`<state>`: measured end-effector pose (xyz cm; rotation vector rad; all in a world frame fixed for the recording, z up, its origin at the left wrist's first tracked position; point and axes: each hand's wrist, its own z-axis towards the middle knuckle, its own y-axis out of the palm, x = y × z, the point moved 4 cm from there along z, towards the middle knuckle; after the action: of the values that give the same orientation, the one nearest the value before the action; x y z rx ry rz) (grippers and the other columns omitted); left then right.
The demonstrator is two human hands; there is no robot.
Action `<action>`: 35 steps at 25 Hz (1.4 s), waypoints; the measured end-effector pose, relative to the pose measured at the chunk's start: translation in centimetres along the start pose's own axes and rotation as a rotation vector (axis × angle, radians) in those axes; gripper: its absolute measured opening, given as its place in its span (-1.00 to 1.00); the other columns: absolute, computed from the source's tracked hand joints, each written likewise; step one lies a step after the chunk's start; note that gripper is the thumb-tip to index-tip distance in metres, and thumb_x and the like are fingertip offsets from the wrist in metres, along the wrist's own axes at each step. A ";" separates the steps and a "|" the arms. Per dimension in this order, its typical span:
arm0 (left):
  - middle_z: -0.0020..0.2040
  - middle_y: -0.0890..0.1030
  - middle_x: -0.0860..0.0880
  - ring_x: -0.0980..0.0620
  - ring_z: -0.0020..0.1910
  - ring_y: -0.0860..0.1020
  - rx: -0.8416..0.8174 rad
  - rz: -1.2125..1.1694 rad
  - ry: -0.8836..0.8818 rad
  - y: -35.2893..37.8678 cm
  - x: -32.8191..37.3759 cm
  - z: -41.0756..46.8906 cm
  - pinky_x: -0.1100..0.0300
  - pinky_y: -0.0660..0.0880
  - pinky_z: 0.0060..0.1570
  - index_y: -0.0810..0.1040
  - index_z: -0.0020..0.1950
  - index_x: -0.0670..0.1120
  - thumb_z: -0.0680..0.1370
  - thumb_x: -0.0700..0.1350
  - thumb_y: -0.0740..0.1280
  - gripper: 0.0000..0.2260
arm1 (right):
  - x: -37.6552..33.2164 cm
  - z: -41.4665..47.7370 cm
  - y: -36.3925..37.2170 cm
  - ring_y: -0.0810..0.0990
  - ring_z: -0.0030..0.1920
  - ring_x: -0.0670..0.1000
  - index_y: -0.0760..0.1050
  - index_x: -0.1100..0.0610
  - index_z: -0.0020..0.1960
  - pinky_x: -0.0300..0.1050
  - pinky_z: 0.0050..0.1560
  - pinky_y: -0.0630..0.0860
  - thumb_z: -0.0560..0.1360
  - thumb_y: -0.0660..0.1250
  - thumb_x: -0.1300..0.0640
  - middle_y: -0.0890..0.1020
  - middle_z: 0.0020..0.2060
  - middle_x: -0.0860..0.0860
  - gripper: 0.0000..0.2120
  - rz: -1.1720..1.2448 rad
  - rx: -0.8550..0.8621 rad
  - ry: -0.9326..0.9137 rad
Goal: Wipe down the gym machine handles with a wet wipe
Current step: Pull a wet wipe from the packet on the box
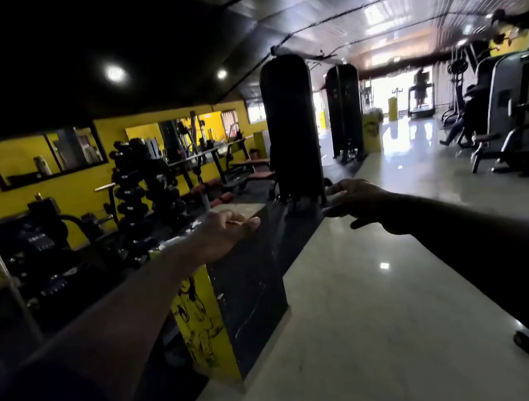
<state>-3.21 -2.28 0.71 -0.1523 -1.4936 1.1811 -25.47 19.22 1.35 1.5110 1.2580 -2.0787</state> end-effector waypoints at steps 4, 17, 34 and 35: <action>0.29 0.58 0.01 0.07 0.22 0.57 -0.008 -0.024 -0.071 0.1 -5.5 5.0 0.20 0.50 0.01 0.53 0.41 -0.01 0.42 0.42 0.41 -0.28 | 2.1 7.4 3.6 0.59 0.10 0.25 0.48 0.13 0.37 -0.05 -0.15 0.50 0.52 0.51 0.21 0.59 0.25 0.26 -0.55 0.000 -0.064 0.011; 0.35 0.57 0.05 0.02 0.31 0.55 -0.078 -0.226 -0.192 2.8 -29.2 32.6 0.02 0.56 0.26 0.50 0.45 0.04 0.39 0.32 0.54 -0.28 | 10.8 40.8 17.5 0.69 0.08 -0.01 0.60 -0.12 0.15 -0.09 -0.11 0.56 0.42 0.61 0.01 0.66 0.18 -0.09 -0.65 -0.027 -0.149 0.039; 0.39 0.54 0.09 0.06 0.33 0.52 0.143 -0.136 -0.406 2.0 -46.4 63.0 0.05 0.51 0.29 0.45 0.44 0.13 0.42 0.26 0.55 -0.36 | 15.1 84.5 27.2 0.66 0.07 -0.19 0.61 -0.07 0.22 -0.15 0.19 0.58 0.45 0.58 0.02 0.70 0.04 -0.13 -0.63 -0.287 -0.429 -0.354; 0.39 0.54 0.10 0.07 0.33 0.52 0.143 -0.142 -0.429 2.1 -48.2 64.6 0.02 0.52 0.30 0.45 0.42 0.16 0.35 0.33 0.52 -0.31 | 15.2 86.9 28.7 0.66 0.04 -0.20 0.62 -0.06 0.23 -0.16 0.16 0.59 0.45 0.58 0.05 0.69 0.03 -0.15 -0.63 -0.281 -0.446 -0.369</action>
<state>-40.48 -70.13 -21.81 0.3185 -1.7486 1.2500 -67.72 -60.71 -19.26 0.7581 1.7021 -1.9324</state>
